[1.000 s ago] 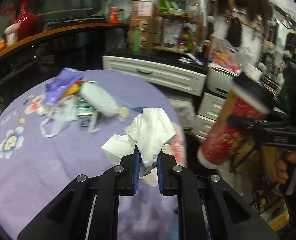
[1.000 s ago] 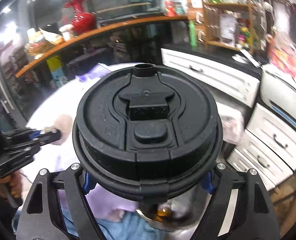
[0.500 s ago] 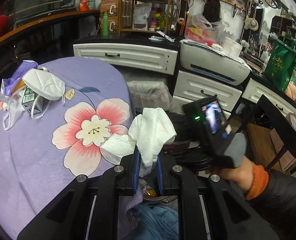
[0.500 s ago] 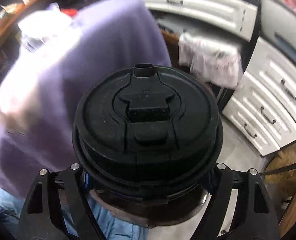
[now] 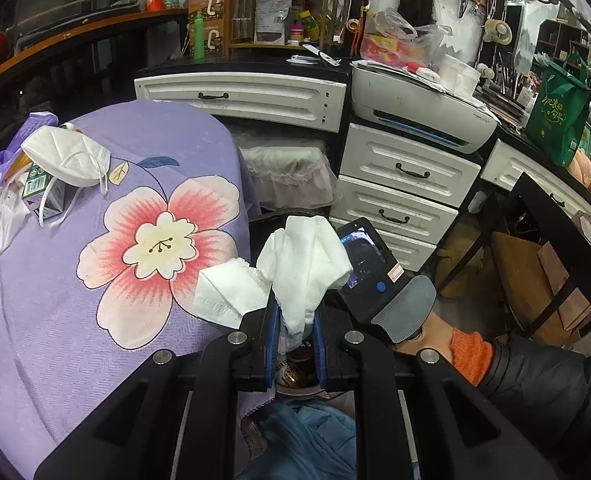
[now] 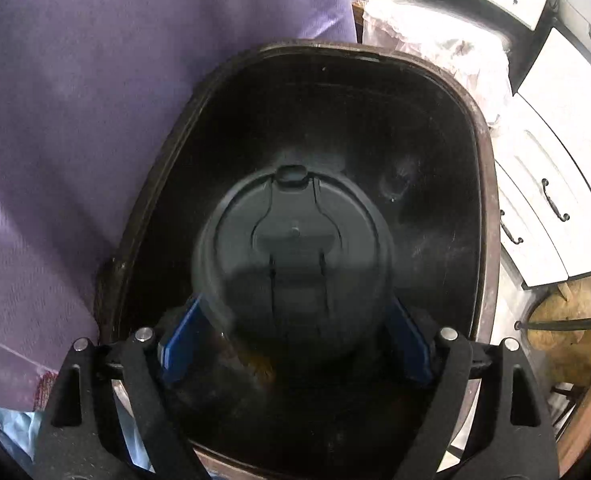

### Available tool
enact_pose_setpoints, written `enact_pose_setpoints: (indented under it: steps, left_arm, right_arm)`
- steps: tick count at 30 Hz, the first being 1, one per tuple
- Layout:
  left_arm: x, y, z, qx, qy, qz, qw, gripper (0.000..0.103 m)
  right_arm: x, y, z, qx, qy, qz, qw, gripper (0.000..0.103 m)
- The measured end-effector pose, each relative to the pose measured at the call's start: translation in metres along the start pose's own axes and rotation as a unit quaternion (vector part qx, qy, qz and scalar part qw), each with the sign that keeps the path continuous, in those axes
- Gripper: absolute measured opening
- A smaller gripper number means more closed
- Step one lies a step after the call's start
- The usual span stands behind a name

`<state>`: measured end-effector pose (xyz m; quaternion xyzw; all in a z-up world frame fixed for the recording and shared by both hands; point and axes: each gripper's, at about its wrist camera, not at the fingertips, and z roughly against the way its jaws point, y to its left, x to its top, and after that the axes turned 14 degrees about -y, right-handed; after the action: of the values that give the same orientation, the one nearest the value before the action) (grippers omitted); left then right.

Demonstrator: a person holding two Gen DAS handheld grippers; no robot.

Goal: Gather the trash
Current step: 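Carry both items to the bin and open the right tool to drop the red cup, then open the left tool to drop the tissues into the bin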

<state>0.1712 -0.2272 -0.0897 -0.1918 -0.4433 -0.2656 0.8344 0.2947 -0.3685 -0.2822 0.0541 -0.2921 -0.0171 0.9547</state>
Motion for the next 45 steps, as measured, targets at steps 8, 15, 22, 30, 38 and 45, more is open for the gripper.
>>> enact_pose_setpoints:
  steps: [8,15,22,30,38,45]
  left_arm:
    - [-0.005,-0.001,-0.007,-0.007,0.011,0.003,0.9999,0.015]
    - [-0.009,-0.010,-0.025,-0.019,0.029,-0.003,0.9994,0.015]
    - [-0.019,-0.029,-0.057,-0.029,0.055,-0.026,0.9977,0.015]
    - [-0.035,-0.046,-0.095,-0.021,0.077,-0.048,0.9957,0.015]
    - [-0.044,-0.053,-0.119,-0.007,0.090,-0.064,0.9939,0.016]
    - [-0.046,-0.056,-0.127,0.011,0.082,-0.070,0.9941,0.074]
  right_arm:
    - [0.000,-0.005,0.020,-0.007,-0.020,0.000,1.000,0.089]
    - [-0.005,-0.018,0.072,-0.026,-0.080,-0.022,0.996,0.089]
    - [-0.016,-0.061,0.125,-0.087,-0.132,-0.062,0.985,0.089]
    - [-0.043,-0.100,0.174,-0.101,-0.162,-0.122,0.974,0.089]
    - [-0.055,-0.104,0.191,-0.097,-0.179,-0.134,0.970,0.089]
    - [-0.056,-0.102,0.197,-0.095,-0.184,-0.139,0.968,0.089]
